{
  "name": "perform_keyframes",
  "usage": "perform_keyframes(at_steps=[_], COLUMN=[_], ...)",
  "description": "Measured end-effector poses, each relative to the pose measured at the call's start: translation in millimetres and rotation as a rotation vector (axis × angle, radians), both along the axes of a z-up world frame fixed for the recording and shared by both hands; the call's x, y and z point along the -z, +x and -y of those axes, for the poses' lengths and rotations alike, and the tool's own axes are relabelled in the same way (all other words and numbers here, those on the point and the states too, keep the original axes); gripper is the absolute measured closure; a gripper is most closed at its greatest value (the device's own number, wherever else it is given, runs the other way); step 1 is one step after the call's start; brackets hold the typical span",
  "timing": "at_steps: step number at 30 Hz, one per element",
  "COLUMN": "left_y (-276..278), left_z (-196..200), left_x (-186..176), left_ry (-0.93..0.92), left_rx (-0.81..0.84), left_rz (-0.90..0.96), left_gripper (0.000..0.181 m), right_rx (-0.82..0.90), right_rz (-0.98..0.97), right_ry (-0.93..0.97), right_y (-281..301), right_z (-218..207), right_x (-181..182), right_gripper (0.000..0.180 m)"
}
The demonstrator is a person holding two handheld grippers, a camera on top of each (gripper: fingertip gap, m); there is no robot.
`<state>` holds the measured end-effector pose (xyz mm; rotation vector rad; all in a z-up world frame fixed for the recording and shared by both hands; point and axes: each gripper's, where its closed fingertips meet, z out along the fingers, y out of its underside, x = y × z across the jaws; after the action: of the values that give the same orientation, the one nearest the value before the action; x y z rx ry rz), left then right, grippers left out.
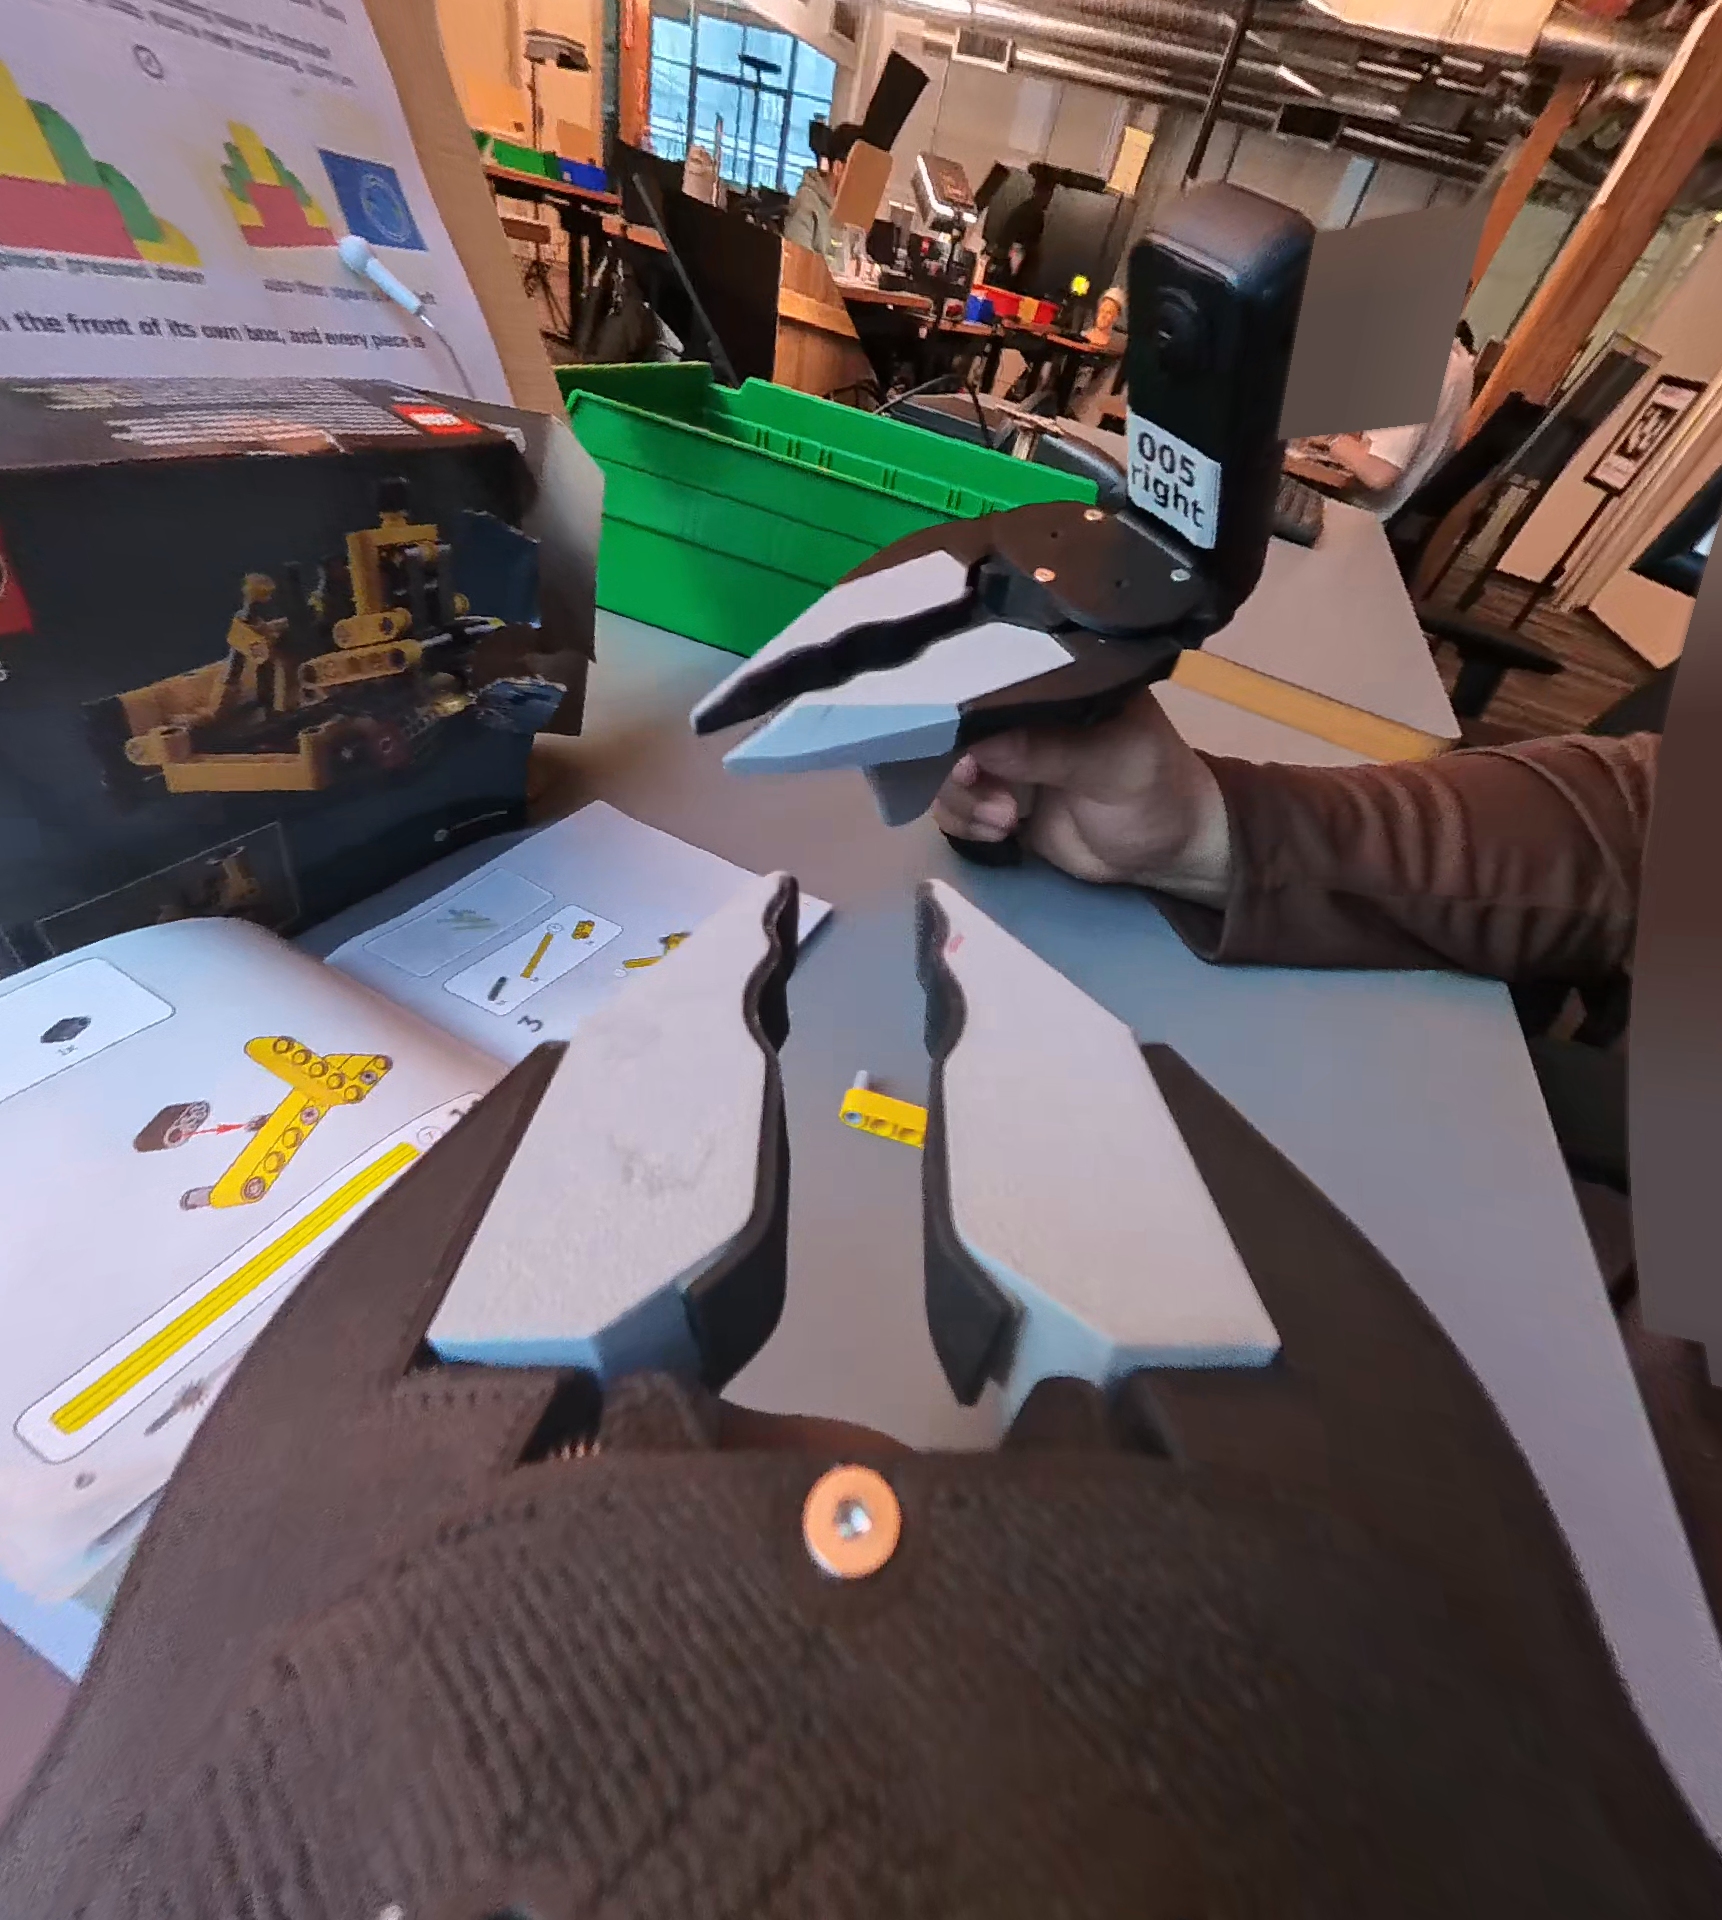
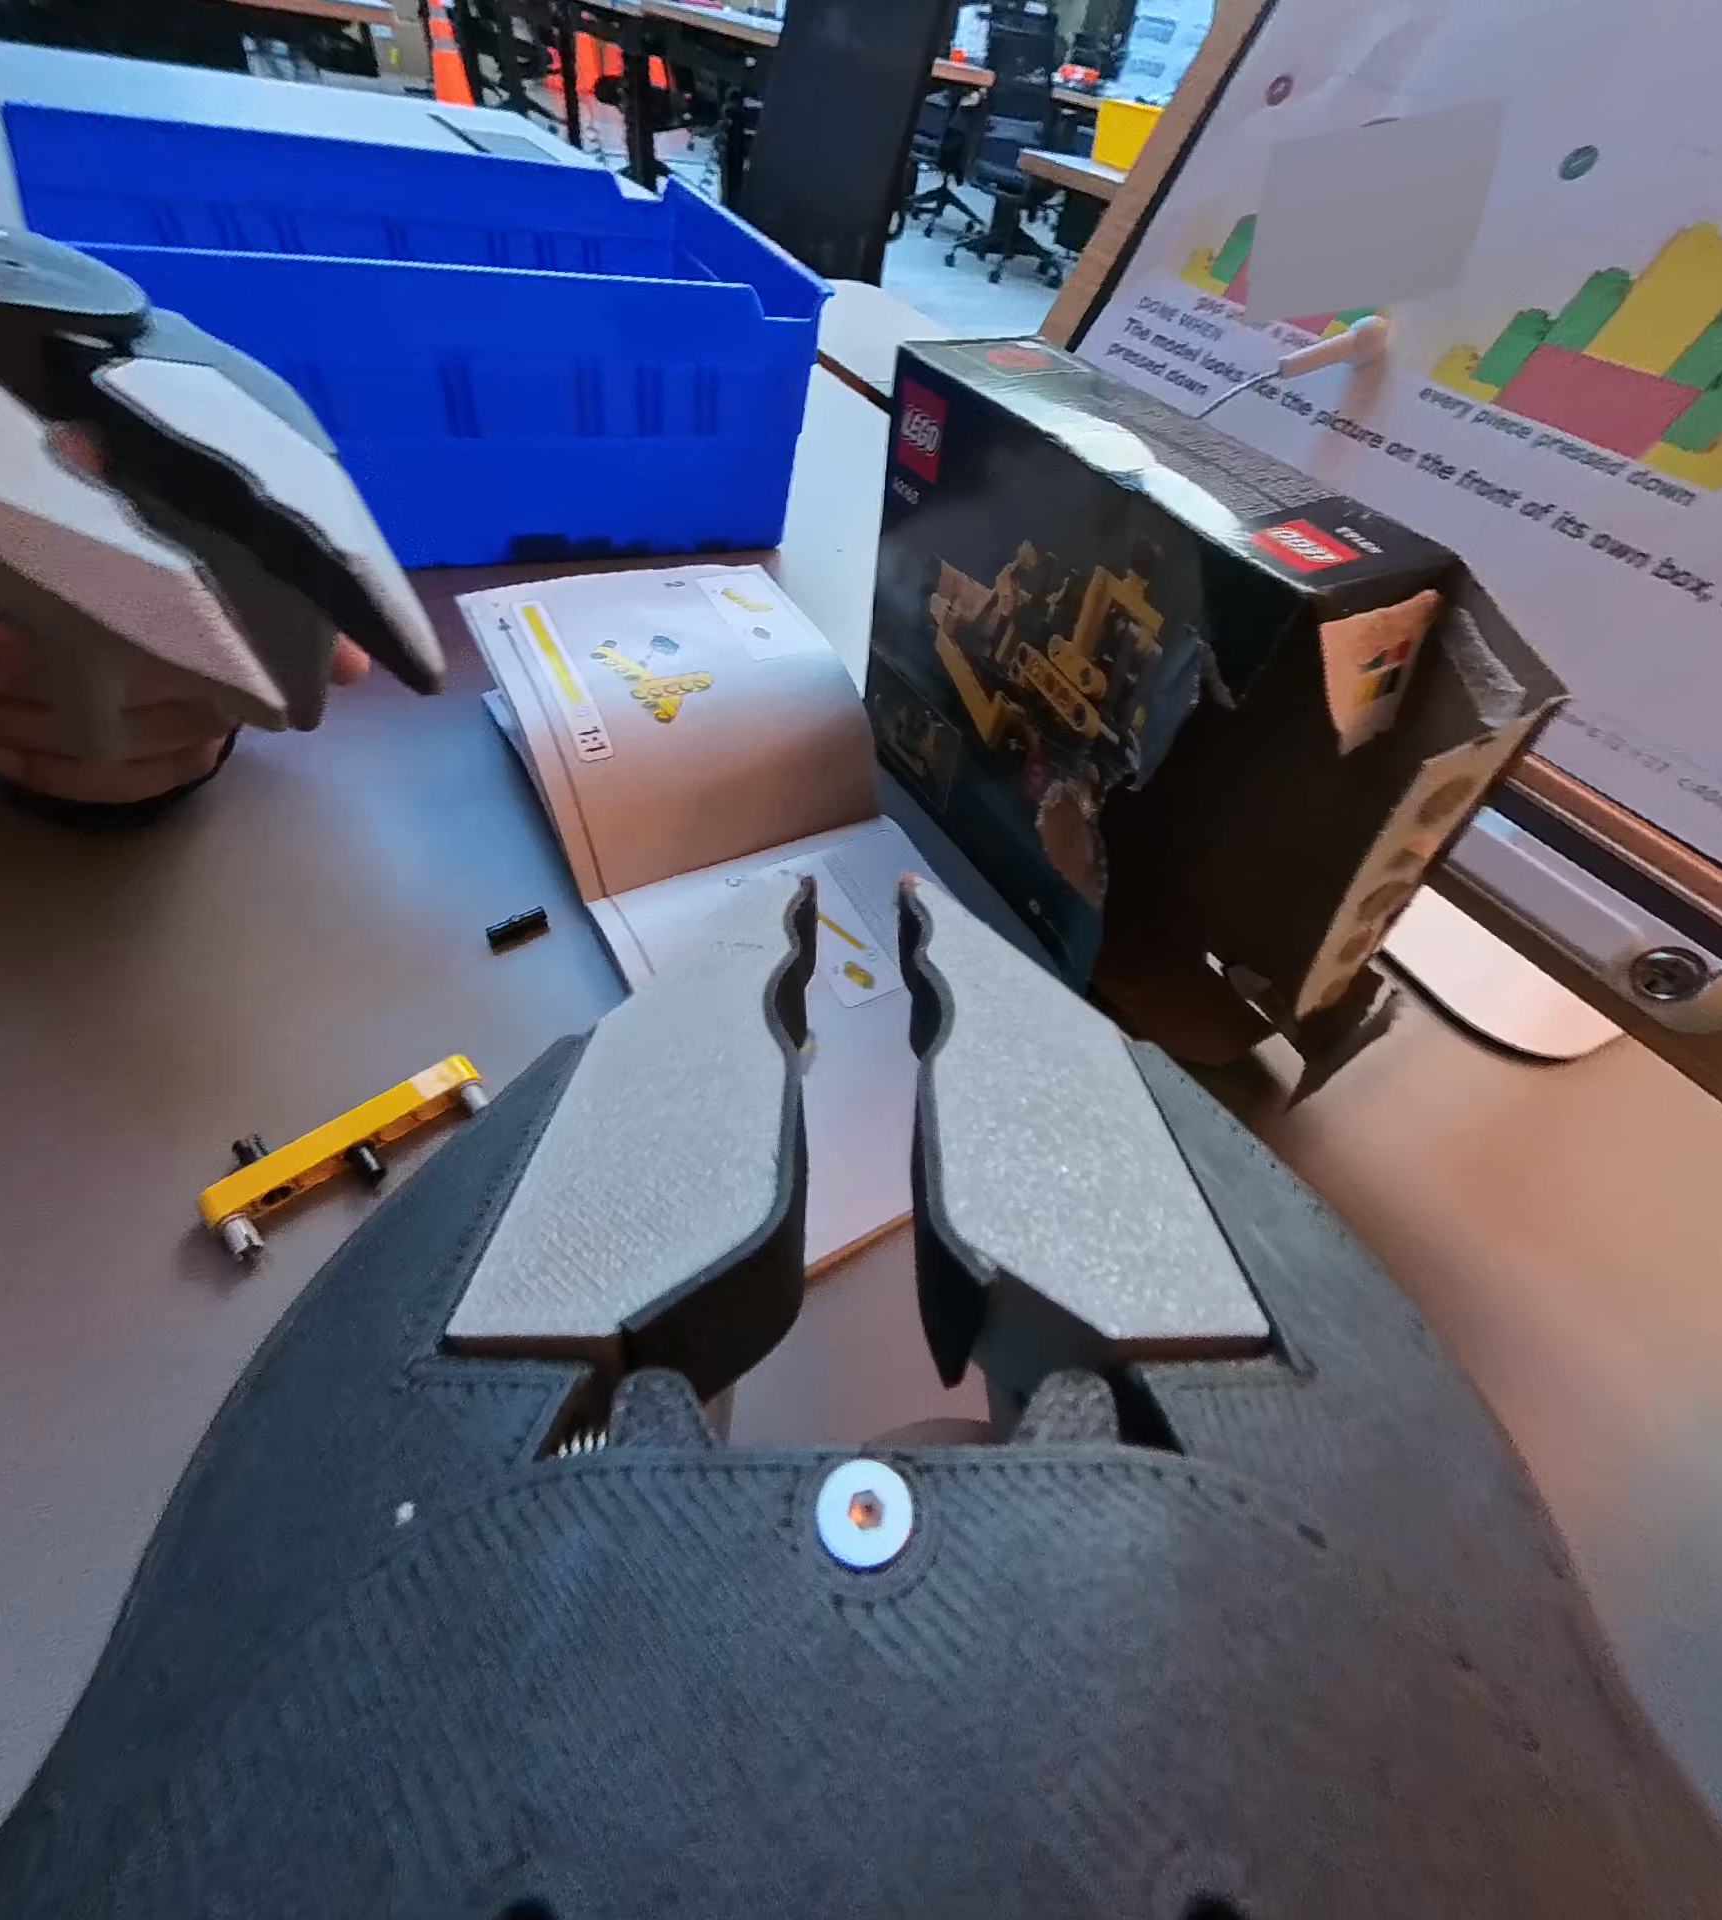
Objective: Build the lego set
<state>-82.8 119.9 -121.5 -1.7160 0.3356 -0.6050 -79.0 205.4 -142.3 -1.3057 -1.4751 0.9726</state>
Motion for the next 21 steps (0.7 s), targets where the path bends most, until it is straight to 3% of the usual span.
perform_keyframes(at_steps=[1,10,21], left_y=[1,10,4], left_z=[0,2,-2], left_x=[0,3,14], left_ry=[0.006,0.035,-0.005], left_rx=[-0.001,-0.004,-0.054], left_rz=[-0.013,-0.109,-0.209], left_gripper=[0.161,0.162,0.163], right_rx=[0.016,0.139,0.149], right_rz=[-0.004,-0.006,0.077], right_ry=[0.0,0.025,0.157], right_y=[1,8,3], right_z=[-3,-26,-22], right_x=[-1,-1,12], right_gripper=[0.167,0.163,0.162])
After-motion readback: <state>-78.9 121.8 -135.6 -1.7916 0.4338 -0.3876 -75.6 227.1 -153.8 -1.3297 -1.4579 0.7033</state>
